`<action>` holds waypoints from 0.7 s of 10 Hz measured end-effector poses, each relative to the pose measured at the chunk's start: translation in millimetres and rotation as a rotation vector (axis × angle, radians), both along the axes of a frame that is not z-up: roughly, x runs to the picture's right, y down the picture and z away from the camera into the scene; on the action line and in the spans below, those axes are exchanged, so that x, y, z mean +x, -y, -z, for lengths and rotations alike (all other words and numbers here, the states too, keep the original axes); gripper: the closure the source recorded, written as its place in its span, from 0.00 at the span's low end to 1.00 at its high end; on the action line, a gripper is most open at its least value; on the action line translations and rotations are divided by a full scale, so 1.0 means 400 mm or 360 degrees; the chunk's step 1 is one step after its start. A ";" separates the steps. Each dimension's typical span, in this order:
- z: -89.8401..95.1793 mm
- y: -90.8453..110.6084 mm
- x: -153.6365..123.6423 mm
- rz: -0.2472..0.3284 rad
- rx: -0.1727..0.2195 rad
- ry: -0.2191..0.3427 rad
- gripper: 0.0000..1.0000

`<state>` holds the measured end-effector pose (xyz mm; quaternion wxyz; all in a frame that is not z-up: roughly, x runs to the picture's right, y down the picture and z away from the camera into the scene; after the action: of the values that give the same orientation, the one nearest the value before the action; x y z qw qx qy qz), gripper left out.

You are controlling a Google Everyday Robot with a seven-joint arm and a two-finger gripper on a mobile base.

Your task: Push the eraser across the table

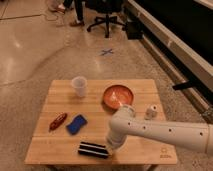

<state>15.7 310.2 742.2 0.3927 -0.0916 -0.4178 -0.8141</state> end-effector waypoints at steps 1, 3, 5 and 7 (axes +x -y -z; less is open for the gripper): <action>-0.002 0.004 -0.015 0.0012 0.0001 0.0014 1.00; -0.006 0.009 -0.048 0.0039 0.0004 0.0054 1.00; -0.008 0.012 -0.080 0.0065 0.0005 0.0093 1.00; -0.008 0.017 -0.121 0.0095 0.0007 0.0142 1.00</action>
<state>-32.8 303.5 745.6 0.3495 -0.0666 -0.4302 -0.8297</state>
